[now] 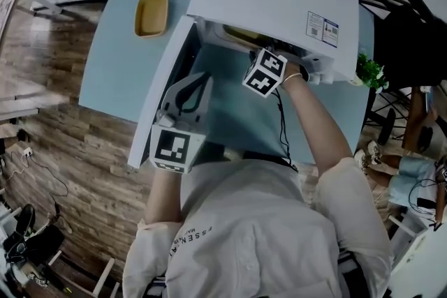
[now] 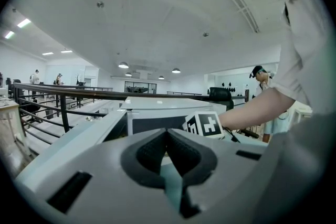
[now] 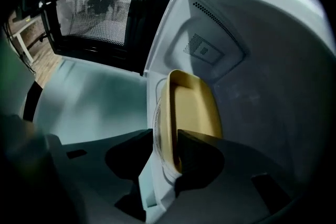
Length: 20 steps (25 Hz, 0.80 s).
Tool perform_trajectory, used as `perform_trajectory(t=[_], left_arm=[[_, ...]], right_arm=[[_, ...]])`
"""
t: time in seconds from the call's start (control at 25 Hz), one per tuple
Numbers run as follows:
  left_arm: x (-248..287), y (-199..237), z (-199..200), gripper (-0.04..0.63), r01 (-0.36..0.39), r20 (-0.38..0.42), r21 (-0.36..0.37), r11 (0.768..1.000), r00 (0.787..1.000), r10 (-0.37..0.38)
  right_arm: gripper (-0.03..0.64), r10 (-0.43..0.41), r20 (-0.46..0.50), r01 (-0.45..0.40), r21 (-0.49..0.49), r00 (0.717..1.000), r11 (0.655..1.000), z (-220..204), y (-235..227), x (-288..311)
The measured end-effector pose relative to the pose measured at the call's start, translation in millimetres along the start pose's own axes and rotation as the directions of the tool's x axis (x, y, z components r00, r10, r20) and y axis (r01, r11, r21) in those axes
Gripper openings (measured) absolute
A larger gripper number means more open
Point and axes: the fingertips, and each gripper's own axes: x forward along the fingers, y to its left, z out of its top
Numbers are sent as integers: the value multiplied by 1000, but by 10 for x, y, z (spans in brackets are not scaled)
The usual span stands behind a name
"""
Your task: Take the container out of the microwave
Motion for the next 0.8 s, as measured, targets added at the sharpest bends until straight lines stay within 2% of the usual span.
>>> perform_trajectory(t=[0.12,0.2,0.52,0.8], left_arm=[[-24,6,-7,2,0,-1,6,1000,1000,0],[-45,-17,-15,2,5,-7,5,1000,1000,-5],[-94,-11,-11,2,4,-1,22,1000,1000,-4],[-130,-56,12,2,1,-4,6,1000,1000,-1]], right_arm=[[82,-24,-2,24,-14,1000,1000,25,-45,6],[59,-35,4,35,-17,999,999,51,-65,-3],[36,-23,9,23,-52,1000,998,63,-41,-45],[31,11,56,-11,6,998,1000,103,75,-236]])
